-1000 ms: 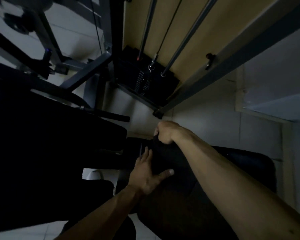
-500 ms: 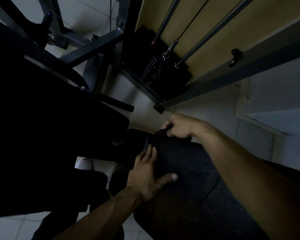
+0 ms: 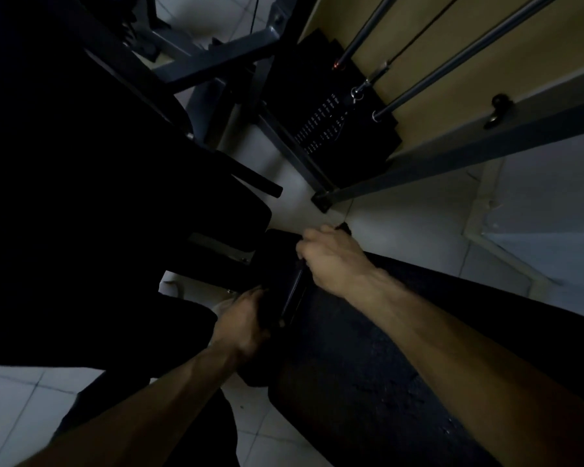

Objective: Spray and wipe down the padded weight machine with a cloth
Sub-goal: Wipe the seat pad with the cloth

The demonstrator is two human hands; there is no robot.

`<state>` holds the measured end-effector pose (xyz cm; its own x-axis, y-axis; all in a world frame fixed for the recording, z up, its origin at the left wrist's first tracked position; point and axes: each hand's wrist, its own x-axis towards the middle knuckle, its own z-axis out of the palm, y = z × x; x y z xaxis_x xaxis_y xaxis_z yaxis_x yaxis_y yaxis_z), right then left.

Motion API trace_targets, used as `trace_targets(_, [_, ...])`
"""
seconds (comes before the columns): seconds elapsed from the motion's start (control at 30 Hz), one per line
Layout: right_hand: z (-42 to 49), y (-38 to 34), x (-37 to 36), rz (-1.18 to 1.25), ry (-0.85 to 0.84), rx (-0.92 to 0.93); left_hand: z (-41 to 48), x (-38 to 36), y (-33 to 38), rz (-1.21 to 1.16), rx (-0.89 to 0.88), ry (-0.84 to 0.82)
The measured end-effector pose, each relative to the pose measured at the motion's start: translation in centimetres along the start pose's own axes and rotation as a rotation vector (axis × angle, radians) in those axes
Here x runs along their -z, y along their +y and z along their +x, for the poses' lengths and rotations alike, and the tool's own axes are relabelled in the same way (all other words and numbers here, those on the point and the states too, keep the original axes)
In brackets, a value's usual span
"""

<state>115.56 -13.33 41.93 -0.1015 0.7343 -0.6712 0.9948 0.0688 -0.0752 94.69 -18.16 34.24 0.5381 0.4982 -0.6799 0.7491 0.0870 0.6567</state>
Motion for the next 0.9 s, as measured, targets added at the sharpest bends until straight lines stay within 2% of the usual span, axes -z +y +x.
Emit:
trace_targets(0.17, [-2.6, -0.6, -0.3, -0.083, -0.049, 0.257, -0.1, 0.0, -0.1, 0.106, -0.029, -0.009])
trace_targets(0.23, [-2.2, 1.2, 0.6, -0.072, -0.038, 0.209, -0.5, -0.2, -0.3, 0.147, -0.047, -0.038])
trace_targets(0.3, [-1.5, 2.3, 1.3, -0.047, 0.009, 0.072, -1.0, -0.8, -1.1, 0.185, -0.054, -0.064])
trace_targets(0.4, [-1.4, 0.5, -0.1, -0.073, 0.047, 0.01, -1.5, -1.5, -2.0, 0.139, -0.058, -0.034])
trace_targets(0.57, [-4.4, -4.7, -2.8, -0.133, -0.045, 0.236, -1.6, -1.4, -2.2, 0.079, -0.074, -0.003])
trace_targets(0.67, [-4.9, -4.1, -2.2, -0.162, -0.078, 0.326, -2.7, -1.4, -1.9, 0.06, -0.063, 0.046])
trace_targets(0.73, [-3.5, -1.7, -0.7, -0.192, -0.011, 0.24, -3.6, -1.6, -2.2, 0.075, -0.061, 0.055])
trace_targets(0.8, [-2.0, 0.7, 1.0, -0.223, 0.053, 0.07, -4.2, -2.3, -3.0, 0.099, -0.076, 0.047])
trace_targets(0.9, [-1.6, -0.7, -0.1, -0.232, 0.074, -0.013, -5.2, -3.6, -4.8, 0.064, -0.059, 0.062])
